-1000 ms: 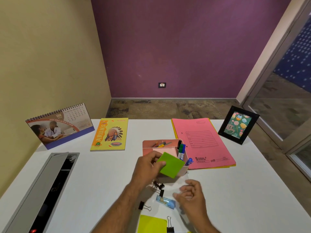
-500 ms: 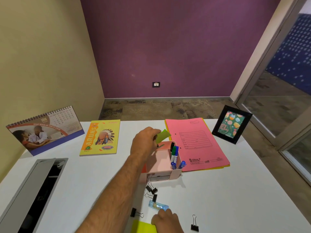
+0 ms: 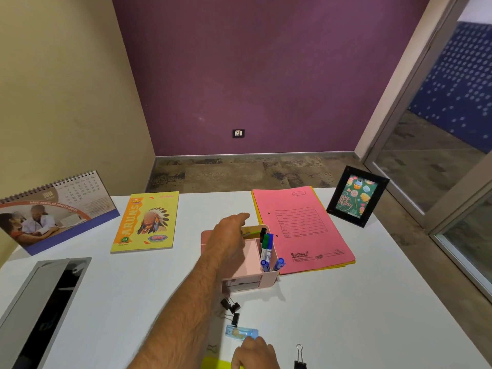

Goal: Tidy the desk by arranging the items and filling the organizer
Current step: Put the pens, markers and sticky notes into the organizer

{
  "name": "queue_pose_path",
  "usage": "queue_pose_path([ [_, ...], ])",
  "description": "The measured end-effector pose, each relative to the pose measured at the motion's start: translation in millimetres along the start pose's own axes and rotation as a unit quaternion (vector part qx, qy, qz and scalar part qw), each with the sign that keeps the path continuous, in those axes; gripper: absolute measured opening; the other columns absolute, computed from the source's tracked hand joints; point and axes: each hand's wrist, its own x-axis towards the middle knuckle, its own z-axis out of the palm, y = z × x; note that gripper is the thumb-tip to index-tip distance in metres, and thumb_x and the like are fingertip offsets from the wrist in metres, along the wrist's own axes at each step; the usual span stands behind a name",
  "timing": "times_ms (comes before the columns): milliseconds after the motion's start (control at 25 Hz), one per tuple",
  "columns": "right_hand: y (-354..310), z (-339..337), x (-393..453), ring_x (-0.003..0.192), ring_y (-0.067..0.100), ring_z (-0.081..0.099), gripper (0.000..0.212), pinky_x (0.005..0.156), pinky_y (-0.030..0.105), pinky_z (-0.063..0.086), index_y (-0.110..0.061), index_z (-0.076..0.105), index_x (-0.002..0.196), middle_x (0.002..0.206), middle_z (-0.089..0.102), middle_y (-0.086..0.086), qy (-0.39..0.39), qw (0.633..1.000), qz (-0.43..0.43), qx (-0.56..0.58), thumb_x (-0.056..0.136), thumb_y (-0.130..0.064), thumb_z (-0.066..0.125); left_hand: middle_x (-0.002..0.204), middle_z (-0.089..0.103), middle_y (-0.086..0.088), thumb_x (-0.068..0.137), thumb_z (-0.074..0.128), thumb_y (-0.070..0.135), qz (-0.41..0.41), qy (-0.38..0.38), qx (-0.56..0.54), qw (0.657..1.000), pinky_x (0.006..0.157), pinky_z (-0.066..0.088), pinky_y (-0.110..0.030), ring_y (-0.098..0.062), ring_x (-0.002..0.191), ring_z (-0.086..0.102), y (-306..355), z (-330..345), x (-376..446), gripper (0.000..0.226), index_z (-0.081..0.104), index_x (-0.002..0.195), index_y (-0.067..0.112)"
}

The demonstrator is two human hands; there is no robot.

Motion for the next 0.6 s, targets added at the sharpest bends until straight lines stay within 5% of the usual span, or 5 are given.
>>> queue_pose_path([
  [120, 3, -15, -7, 0.096, 0.004, 0.058, 0.035, 0.089, 0.015, 0.045, -0.027, 0.059, 0.105, 0.088, 0.05, -0.004, -0.059, 0.99, -0.013, 0.129, 0.074, -0.023, 0.075, 0.132, 0.062, 0.001, 0.092, 0.064, 0.013, 0.019, 0.002, -0.034, 0.999, 0.096, 0.048, -0.037, -0.018, 0.115, 0.059, -10, 0, -6, 0.049, 0.051, 0.137, 0.026],
  [240, -10, -26, -13, 0.057, 0.0, 0.05, 0.02, 0.061, 0.018, 0.042, -0.028, 0.068, 0.06, 0.071, 0.054, -0.012, 0.04, 0.974, -0.085, 0.207, 0.056, -0.03, 0.088, 0.113, 0.071, 0.005, 0.091, 0.066, 0.034, 0.029, 0.006, -0.115, 0.993, 0.093, 0.053, -0.038, -0.009, 0.099, 0.064, -23, -3, -12, 0.032, 0.064, 0.121, 0.025],
  [400, -12, -49, -9, 0.045, 0.015, 0.047, 0.044, 0.051, 0.023, 0.041, -0.007, 0.07, 0.062, 0.052, 0.056, 0.007, 0.112, 0.891, -0.039, 0.439, 0.033, -0.028, 0.096, 0.086, 0.072, 0.011, 0.084, 0.056, 0.066, 0.026, -0.024, -0.196, 0.98, 0.079, 0.058, -0.04, -0.006, 0.081, 0.067, -30, -18, -23, 0.045, 0.073, 0.097, 0.026],
  [520, -26, -75, -8, 0.054, 0.021, 0.052, 0.022, 0.054, 0.03, 0.041, -0.004, 0.07, 0.072, 0.062, 0.065, 0.015, 0.163, 0.848, -0.017, 0.503, 0.061, -0.01, 0.088, 0.083, 0.072, 0.003, 0.075, 0.061, 0.067, -0.004, -0.146, -0.258, 0.955, 0.06, 0.057, -0.028, -0.01, 0.069, 0.068, -27, -32, -30, 0.059, 0.073, 0.099, 0.015],
  [600, -32, -87, -10, 0.057, 0.019, 0.054, 0.014, 0.055, 0.031, 0.04, -0.002, 0.069, 0.08, 0.065, 0.069, 0.011, 0.198, 0.841, -0.039, 0.502, 0.072, -0.005, 0.08, 0.085, 0.072, 0.0, 0.074, 0.079, 0.045, 0.002, -0.217, -0.218, 0.951, 0.059, 0.057, -0.028, -0.014, 0.074, 0.069, -27, -33, -30, 0.042, 0.072, 0.093, 0.008],
])
